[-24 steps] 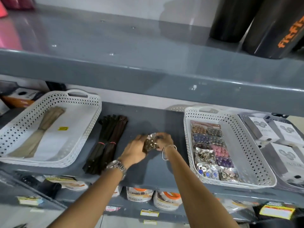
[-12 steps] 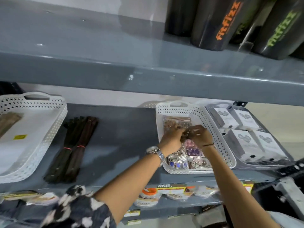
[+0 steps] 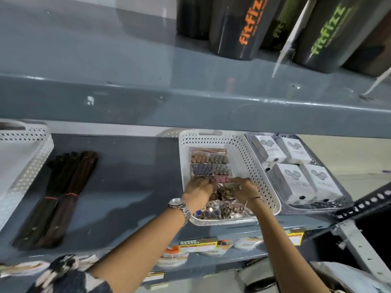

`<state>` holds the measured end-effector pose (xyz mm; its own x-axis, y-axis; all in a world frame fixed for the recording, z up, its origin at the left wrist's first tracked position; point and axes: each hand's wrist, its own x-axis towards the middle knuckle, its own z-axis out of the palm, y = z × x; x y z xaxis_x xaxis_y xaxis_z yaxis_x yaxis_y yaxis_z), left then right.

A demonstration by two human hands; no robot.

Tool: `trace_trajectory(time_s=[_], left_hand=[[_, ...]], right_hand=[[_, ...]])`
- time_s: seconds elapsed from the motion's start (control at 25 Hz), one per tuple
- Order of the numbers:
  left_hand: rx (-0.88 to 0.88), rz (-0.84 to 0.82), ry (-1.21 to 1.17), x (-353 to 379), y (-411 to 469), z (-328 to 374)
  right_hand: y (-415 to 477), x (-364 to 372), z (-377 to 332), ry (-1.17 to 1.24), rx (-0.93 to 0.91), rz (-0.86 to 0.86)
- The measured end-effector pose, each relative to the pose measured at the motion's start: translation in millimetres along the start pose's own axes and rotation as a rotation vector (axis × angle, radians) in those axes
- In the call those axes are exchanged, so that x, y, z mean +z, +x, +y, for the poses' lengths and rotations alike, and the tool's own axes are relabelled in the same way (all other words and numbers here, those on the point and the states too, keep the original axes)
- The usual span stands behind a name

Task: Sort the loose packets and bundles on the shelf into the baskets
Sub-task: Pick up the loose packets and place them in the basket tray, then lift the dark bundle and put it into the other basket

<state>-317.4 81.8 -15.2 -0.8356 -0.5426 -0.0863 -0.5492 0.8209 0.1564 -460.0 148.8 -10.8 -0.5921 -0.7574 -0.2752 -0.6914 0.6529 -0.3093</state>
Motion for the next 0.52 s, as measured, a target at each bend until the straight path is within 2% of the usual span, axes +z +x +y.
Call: trace_trajectory(time_s=[0.08, 0.16, 0.32, 0.44, 0.52], left_hand=[[0.0, -0.004, 0.014, 3.7, -0.3, 1.3], [0.001, 0.011, -0.005, 5.3, -1.0, -0.1], [-0.066, 0.172, -0.172, -23.5, -12.1, -22.3], [-0.236, 0.38, -0.267, -44.5, -40.9, -76.2], [-0.423, 0.488, -0.321, -46.6, -70.0, -128.1]], right_hand=[[-1.3, 5.8, -6.1, -0.117, 0.012, -0.081], [-4.4, 6.6, -11.5, -0.186, 0.046, -0.071], [-14.9, -4.7, -58.1, -0.182, 0.164, 0.198], [-28.1, 9.7, -133.2, -0.02, 0.022, 0.378], [-44.8, 33.0, -184.7, 0.027, -0.182, 0.389]])
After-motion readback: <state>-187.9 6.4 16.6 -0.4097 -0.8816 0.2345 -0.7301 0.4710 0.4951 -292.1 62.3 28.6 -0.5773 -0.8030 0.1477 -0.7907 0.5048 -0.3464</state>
